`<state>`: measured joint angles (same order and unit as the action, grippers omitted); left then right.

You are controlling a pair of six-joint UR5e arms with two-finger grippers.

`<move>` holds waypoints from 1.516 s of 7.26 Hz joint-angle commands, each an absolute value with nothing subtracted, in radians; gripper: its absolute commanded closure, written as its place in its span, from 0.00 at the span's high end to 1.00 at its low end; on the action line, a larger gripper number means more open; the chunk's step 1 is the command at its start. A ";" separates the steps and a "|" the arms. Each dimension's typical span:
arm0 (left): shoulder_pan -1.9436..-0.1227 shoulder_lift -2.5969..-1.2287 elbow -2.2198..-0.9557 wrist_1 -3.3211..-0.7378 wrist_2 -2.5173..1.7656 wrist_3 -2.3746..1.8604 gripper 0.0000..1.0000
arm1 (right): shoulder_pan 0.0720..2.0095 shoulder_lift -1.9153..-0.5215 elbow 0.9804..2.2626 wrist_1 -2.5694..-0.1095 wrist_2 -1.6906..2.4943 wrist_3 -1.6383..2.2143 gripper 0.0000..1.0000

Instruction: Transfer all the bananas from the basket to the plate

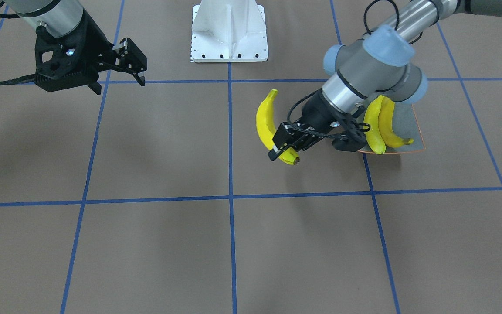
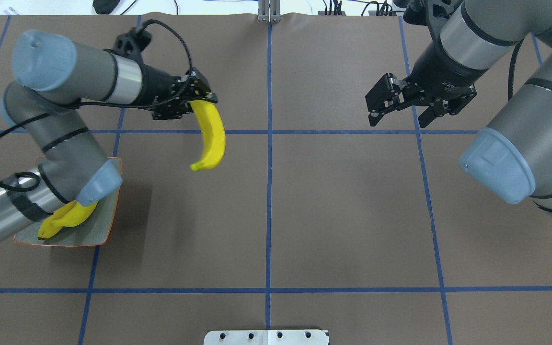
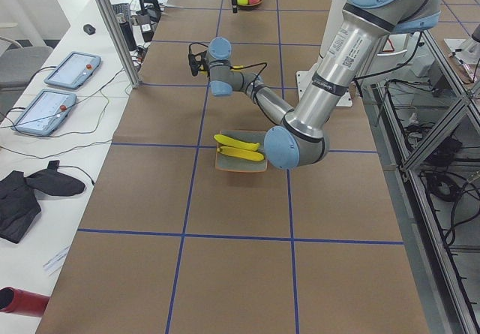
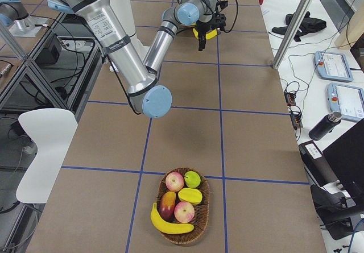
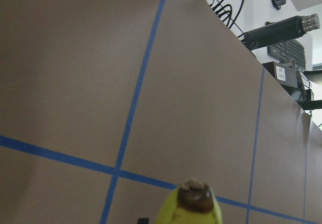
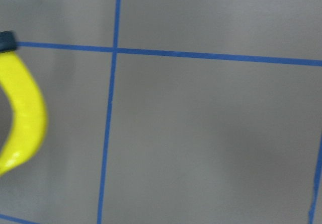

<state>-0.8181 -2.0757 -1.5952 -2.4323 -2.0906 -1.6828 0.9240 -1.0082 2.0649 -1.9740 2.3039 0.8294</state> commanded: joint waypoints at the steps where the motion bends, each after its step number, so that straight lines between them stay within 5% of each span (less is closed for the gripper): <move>1: -0.923 -1.936 -1.678 -2.412 -2.228 -1.614 0.00 | 0.928 -1.031 2.048 -1.970 2.295 0.825 1.00; 6: -0.893 -1.841 -1.919 -1.832 -2.195 -1.144 0.00 | 0.911 -1.042 2.029 -1.971 2.237 0.827 1.00; 11: -0.810 -1.778 -1.898 -1.832 -2.115 -1.091 0.00 | 0.904 -1.042 2.013 -1.967 2.210 0.827 0.99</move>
